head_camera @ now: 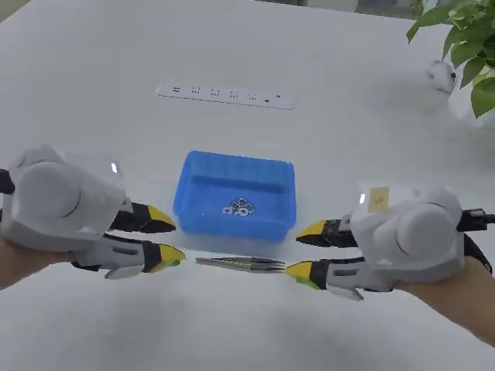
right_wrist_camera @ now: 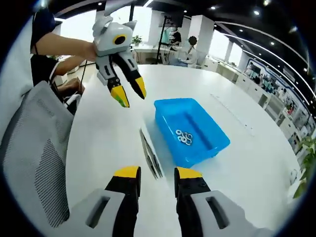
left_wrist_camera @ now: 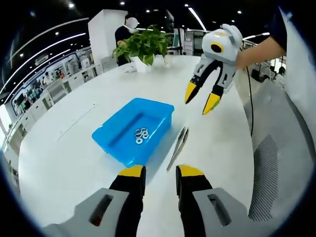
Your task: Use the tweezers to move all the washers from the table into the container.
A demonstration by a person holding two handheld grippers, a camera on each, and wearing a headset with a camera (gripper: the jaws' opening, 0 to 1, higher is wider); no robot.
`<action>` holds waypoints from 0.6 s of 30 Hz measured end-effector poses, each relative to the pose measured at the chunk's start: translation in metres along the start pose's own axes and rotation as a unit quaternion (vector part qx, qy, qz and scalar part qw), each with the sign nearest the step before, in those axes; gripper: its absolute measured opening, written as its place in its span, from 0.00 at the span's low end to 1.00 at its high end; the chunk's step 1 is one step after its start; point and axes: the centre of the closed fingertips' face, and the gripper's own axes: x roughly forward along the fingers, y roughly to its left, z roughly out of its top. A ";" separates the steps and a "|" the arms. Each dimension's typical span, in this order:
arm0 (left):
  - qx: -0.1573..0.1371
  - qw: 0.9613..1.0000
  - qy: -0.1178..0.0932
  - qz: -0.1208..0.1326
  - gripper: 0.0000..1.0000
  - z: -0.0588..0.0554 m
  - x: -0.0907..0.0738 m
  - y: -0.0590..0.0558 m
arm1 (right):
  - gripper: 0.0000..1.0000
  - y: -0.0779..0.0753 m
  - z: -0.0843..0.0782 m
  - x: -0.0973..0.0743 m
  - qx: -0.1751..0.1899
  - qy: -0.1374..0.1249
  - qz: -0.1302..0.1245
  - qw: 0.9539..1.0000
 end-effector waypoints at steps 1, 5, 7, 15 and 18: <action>-0.002 1.000 -0.009 0.009 0.31 0.005 -0.004 0.002 | 0.29 0.000 0.003 -0.006 -0.001 -0.008 -0.006 1.000; -0.005 0.998 -0.053 0.031 0.42 0.027 -0.021 -0.001 | 0.36 0.002 0.010 -0.019 -0.012 -0.025 -0.026 0.999; 0.003 0.997 -0.062 0.043 0.45 0.034 -0.028 -0.003 | 0.43 0.000 0.014 -0.024 -0.020 -0.030 -0.042 0.998; 0.011 0.994 -0.090 0.056 0.52 0.054 -0.058 -0.018 | 0.53 0.012 0.030 -0.045 -0.047 -0.051 -0.074 0.995; 0.020 0.994 -0.091 0.057 0.55 0.056 -0.066 -0.026 | 0.56 0.016 0.033 -0.051 -0.047 -0.056 -0.084 0.994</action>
